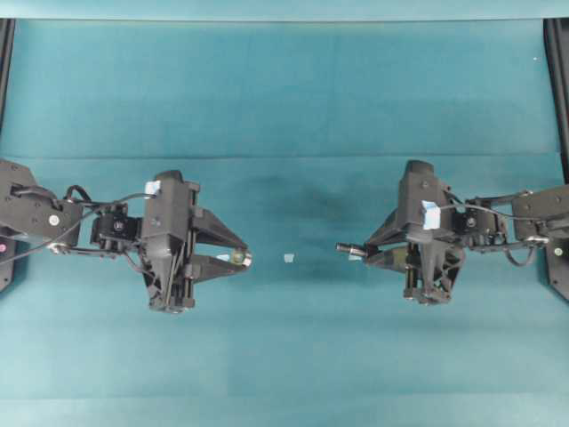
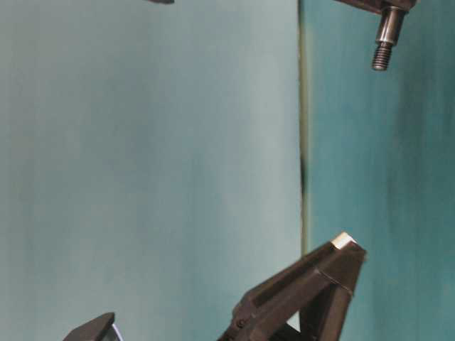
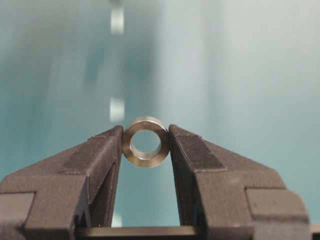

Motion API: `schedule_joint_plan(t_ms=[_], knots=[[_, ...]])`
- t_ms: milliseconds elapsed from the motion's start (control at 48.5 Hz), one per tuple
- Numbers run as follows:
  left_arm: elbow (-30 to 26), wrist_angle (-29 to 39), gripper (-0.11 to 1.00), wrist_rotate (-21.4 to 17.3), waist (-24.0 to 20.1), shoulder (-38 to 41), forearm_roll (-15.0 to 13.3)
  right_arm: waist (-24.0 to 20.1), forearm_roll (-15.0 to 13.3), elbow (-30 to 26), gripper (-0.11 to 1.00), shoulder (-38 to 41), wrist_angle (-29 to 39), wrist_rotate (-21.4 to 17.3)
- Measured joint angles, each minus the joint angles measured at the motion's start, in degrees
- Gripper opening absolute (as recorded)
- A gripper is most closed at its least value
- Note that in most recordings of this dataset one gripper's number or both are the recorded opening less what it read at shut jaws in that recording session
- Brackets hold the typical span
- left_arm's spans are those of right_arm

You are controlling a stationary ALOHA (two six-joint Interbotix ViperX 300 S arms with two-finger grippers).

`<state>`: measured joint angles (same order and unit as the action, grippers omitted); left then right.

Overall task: Insert the washer onto the shaft with both hands.
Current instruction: 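Lift washer and shaft and rotate them to face each other, then move both grippers toward each other, aligning shaft tip with washer hole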

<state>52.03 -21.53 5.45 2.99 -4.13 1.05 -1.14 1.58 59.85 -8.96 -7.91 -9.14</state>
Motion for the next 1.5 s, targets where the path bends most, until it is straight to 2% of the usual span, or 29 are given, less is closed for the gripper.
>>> schedule_joint_plan(t_ms=[288, 700, 927, 1174, 1504], knots=[[0.0, -3.3, 0.36, 0.1, 0.0, 1.3, -0.1, -0.3, 0.0, 2.5, 0.0, 0.1, -5.5, 0.1], [-1.8, -4.6, 0.37, 0.2, 0.1, 2.6, 0.0, -1.0, 0.0, 2.5, 0.0, 2.4, -10.6, 0.0], [-1.8, -7.0, 0.37, 1.6, 0.1, 3.8, 0.0, -1.6, 0.0, 2.5, 0.0, 4.7, -13.7, 0.0], [-2.3, -9.8, 0.36, 4.9, 0.1, 6.2, 0.0, -2.1, 0.0, 2.5, 0.0, 6.2, -16.2, 0.0], [-5.4, -10.3, 0.37, 5.1, 0.0, 8.9, 0.0, -2.1, 0.0, 2.5, 0.0, 6.8, -18.9, 0.0]])
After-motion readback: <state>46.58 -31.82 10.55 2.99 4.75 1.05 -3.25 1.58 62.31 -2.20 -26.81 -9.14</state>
